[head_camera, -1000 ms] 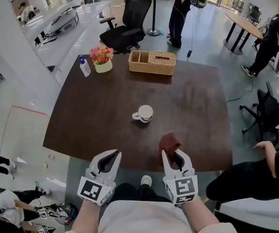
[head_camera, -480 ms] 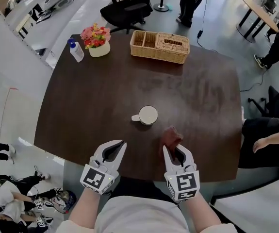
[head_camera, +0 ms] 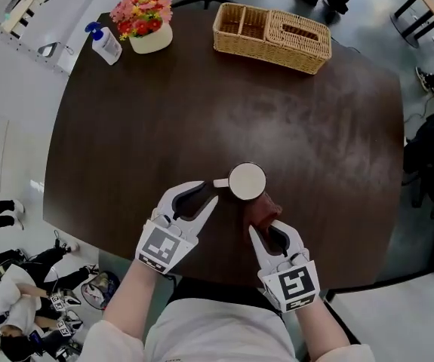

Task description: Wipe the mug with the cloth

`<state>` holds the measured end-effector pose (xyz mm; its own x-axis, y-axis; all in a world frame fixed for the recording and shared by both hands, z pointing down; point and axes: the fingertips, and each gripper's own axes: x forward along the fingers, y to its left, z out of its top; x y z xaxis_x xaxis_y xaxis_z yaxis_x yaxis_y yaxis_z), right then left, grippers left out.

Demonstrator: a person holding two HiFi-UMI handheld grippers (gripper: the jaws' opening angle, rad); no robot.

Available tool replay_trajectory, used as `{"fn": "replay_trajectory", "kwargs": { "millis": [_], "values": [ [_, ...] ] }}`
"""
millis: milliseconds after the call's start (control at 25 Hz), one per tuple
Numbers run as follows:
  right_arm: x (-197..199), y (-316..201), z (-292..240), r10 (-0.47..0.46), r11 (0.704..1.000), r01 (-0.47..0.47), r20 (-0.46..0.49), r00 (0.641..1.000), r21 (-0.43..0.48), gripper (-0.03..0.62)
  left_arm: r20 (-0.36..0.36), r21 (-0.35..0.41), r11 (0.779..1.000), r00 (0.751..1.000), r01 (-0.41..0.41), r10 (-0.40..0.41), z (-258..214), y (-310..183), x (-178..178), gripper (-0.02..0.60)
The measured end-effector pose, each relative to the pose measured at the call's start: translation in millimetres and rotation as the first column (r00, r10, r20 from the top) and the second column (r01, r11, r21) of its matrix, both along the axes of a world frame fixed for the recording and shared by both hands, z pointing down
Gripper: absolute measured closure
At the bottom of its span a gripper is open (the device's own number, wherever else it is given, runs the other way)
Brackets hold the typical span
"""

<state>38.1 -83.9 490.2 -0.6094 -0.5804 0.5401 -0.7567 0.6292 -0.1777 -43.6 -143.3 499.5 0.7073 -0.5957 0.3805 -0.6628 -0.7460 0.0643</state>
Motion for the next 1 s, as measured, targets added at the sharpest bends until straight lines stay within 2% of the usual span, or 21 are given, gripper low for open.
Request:
{"fn": "replay_trajectory", "kwargs": {
  "millis": [80,160,280,400,560,640,720,1000],
  "values": [
    [-14,2,5,-0.06,0.998,0.06,0.012,0.998,-0.016,0.513,0.021,-0.007,0.999,0.998,-0.053,0.053,10,-6,4,0.459],
    [-27,6,10,-0.132,0.991,0.133,0.028,0.991,-0.021,0.513,0.046,-0.005,0.992,0.991,-0.127,0.128,18,-9,12,0.456],
    [-48,11,16,-0.25,0.968,0.25,0.019,0.968,-0.009,0.513,0.069,0.005,0.97,0.967,-0.245,0.244,25,-8,22,0.456],
    [-60,11,28,-0.312,0.95,0.311,-0.022,0.95,-0.038,0.513,0.065,0.036,0.951,0.95,-0.307,0.304,23,-11,27,0.456],
    [-61,-4,38,-0.281,0.957,0.278,-0.031,0.959,-0.083,0.513,0.055,0.045,0.929,0.93,-0.366,0.364,22,-15,30,0.46],
    [-59,-13,43,-0.242,0.964,0.238,-0.013,0.97,-0.117,0.511,0.064,0.054,0.917,0.918,-0.395,0.392,24,-15,28,0.502],
    [-54,-17,46,-0.207,0.968,0.206,0.007,0.978,-0.141,0.511,0.066,0.058,0.907,0.908,-0.418,0.414,26,-14,28,0.503],
    [-23,-25,53,-0.122,0.979,0.119,-0.008,0.993,-0.165,0.511,0.063,0.064,0.886,0.888,-0.459,0.456,23,-11,31,0.505]
  ]
}}
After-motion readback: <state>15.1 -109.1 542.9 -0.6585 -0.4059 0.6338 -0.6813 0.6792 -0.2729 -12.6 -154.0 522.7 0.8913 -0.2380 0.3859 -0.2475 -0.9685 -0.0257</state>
